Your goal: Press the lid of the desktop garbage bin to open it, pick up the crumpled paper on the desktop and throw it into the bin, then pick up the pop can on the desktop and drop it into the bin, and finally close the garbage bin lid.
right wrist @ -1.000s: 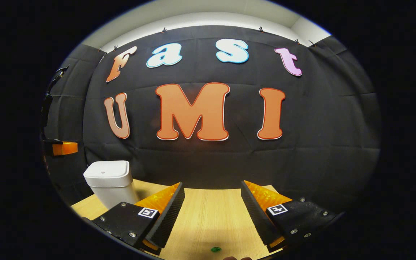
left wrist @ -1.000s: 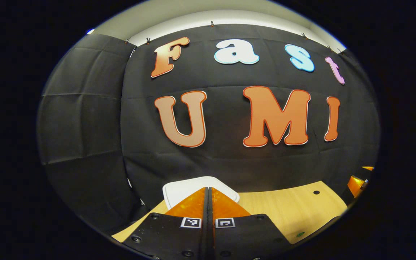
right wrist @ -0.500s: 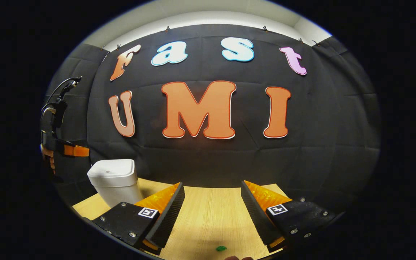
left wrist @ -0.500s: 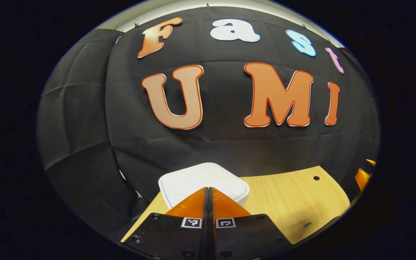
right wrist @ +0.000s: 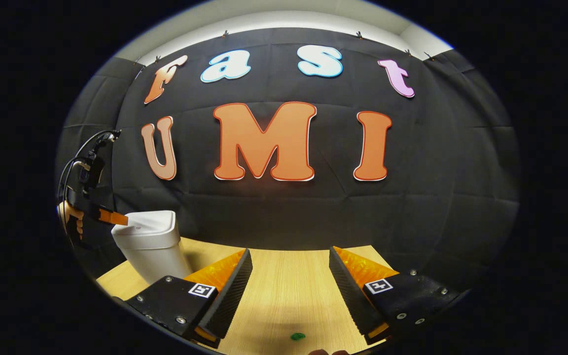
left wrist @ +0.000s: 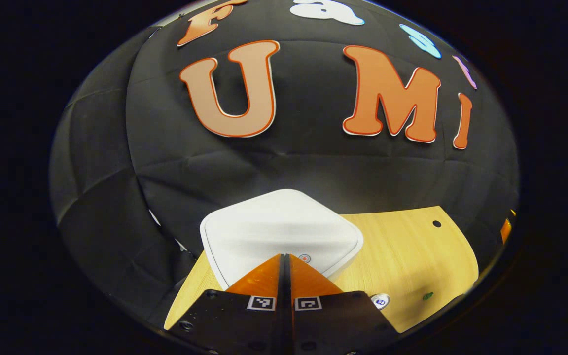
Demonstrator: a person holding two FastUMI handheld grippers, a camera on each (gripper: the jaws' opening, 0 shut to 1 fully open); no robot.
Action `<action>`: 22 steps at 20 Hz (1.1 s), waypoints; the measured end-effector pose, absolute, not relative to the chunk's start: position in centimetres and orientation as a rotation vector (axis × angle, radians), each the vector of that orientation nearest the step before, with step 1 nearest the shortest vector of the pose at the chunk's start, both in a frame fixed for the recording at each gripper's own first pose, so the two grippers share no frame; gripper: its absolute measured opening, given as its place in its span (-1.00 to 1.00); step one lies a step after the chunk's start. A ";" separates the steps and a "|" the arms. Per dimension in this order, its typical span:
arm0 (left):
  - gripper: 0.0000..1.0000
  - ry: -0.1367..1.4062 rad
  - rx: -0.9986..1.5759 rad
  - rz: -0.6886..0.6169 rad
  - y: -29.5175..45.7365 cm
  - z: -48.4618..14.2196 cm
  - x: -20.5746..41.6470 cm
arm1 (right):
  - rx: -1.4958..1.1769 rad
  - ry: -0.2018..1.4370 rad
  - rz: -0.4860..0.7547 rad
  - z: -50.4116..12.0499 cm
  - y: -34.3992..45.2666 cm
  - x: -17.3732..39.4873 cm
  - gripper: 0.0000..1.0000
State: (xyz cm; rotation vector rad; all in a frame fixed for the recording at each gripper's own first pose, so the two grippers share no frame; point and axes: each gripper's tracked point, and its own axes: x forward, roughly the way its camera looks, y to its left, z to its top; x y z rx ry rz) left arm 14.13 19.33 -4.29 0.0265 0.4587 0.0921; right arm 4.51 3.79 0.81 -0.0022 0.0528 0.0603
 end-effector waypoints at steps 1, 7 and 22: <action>-1.00 0.469 0.020 0.090 19.3 -4.6 14.1 | -0.001 0.050 0.052 0.8 3.6 4.6 0.88; -1.00 0.475 0.008 0.116 19.9 -5.1 14.7 | 0.010 0.063 0.055 0.5 4.3 5.0 0.88; -1.00 0.403 0.037 0.082 18.2 0.4 14.0 | 0.016 0.047 0.081 1.6 5.1 4.4 0.88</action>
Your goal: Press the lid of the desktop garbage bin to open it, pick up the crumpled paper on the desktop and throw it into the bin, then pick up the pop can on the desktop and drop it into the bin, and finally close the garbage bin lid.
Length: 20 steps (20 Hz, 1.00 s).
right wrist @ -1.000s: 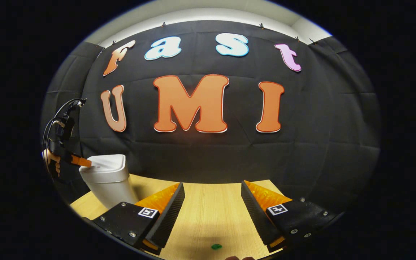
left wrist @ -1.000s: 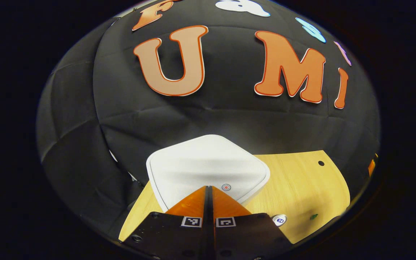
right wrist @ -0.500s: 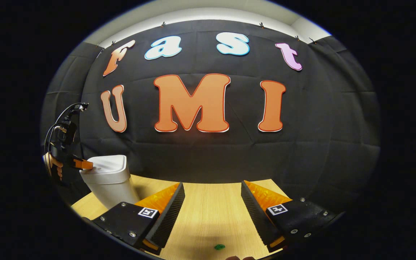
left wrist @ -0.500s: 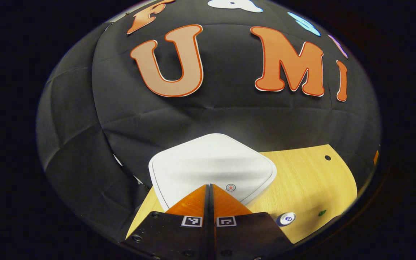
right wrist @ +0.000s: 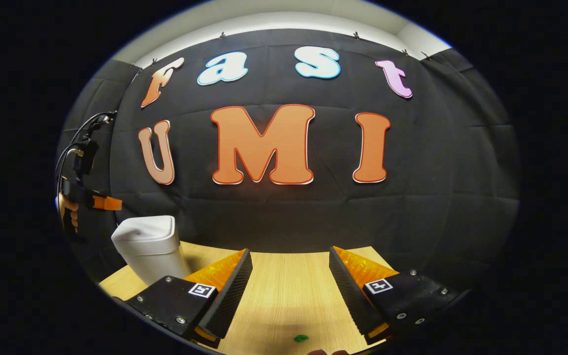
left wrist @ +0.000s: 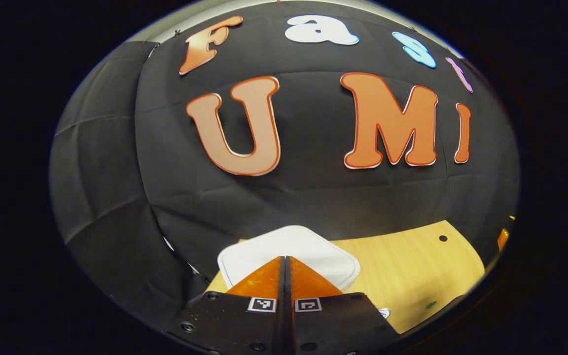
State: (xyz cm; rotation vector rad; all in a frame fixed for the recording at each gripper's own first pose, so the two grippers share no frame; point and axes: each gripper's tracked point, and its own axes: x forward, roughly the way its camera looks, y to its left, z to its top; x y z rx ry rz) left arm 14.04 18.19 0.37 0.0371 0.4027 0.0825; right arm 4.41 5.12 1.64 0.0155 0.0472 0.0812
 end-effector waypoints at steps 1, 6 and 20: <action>-1.00 0.480 0.011 0.059 17.8 -1.7 13.6 | 0.015 0.045 0.085 1.8 5.2 4.3 0.88; -1.00 0.564 -0.015 0.049 18.3 -5.5 14.3 | 0.020 0.038 0.065 2.0 4.1 3.9 0.88; -1.00 0.094 -0.049 0.087 16.1 7.6 9.8 | 0.067 0.029 0.048 2.5 2.8 2.1 0.88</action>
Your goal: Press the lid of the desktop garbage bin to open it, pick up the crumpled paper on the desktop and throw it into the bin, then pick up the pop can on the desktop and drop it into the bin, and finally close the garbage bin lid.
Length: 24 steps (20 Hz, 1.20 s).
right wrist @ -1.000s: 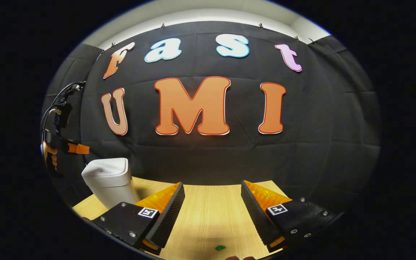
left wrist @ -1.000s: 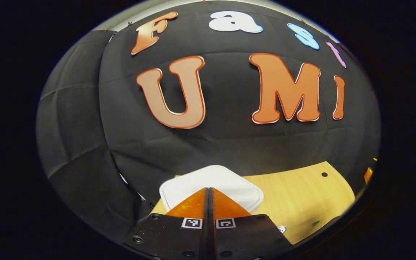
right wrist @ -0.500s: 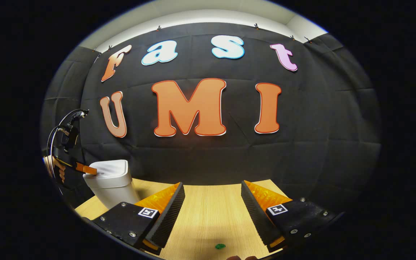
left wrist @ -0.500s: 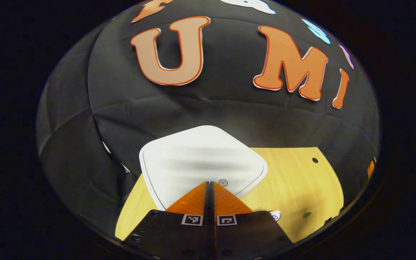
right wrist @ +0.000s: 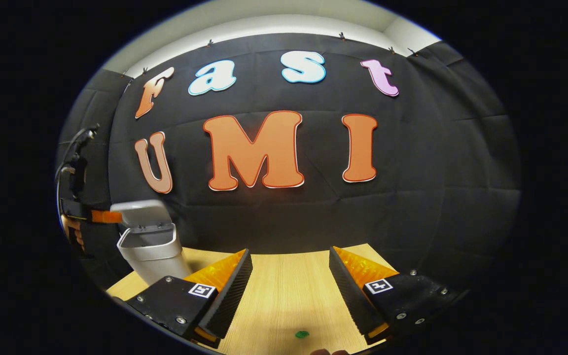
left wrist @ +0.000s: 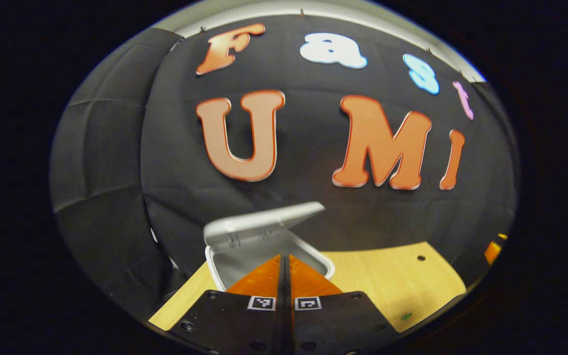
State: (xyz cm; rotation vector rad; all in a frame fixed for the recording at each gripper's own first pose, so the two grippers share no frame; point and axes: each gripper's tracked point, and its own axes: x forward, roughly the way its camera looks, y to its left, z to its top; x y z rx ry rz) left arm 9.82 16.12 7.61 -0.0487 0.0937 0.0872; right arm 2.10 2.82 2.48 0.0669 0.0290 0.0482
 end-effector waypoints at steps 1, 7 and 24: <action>-1.00 0.058 -0.051 0.094 15.8 8.6 8.7 | 0.064 0.027 0.051 2.6 3.0 2.0 0.88; -1.00 0.006 -0.057 0.074 13.7 9.7 5.3 | 0.040 0.018 0.082 3.0 3.8 1.6 0.88; -0.78 -0.032 -0.051 0.081 11.2 6.9 3.6 | 0.029 0.065 0.028 1.0 1.8 1.2 0.88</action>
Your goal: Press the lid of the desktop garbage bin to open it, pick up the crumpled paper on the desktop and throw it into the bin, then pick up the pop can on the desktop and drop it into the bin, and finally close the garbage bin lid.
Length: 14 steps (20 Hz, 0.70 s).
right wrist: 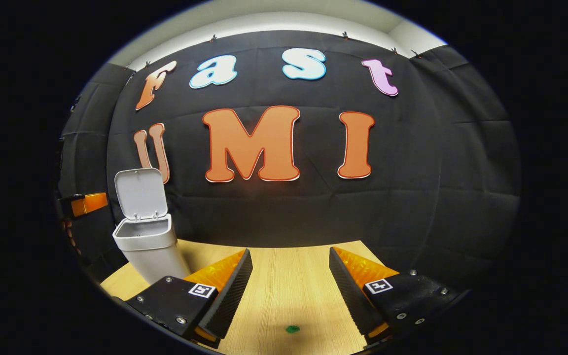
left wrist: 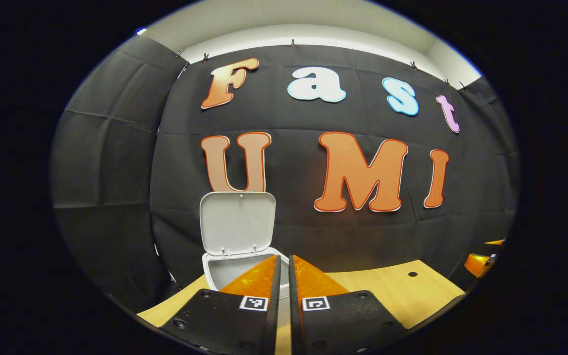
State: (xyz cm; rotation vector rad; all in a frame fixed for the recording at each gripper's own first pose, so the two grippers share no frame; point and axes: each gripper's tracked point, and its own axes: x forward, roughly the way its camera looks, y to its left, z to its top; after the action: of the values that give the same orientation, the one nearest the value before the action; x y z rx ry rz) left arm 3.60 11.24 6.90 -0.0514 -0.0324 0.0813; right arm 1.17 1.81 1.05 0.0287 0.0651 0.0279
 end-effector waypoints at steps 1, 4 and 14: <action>-0.47 -0.028 -0.063 0.077 11.2 6.6 3.9 | 0.025 0.067 0.028 1.0 1.8 1.2 0.88; -0.26 -0.032 -0.080 0.055 10.9 6.3 3.6 | 0.020 0.075 0.033 0.8 2.0 1.2 0.88; 0.88 -0.007 -0.066 0.035 10.8 3.9 5.2 | 0.006 0.177 0.034 -3.6 1.5 2.4 0.88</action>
State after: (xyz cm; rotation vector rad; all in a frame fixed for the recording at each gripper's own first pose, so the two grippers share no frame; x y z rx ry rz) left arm 5.19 10.84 3.94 -0.0664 -0.0069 0.0354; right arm 2.44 1.53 -3.56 0.0056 0.1767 0.0343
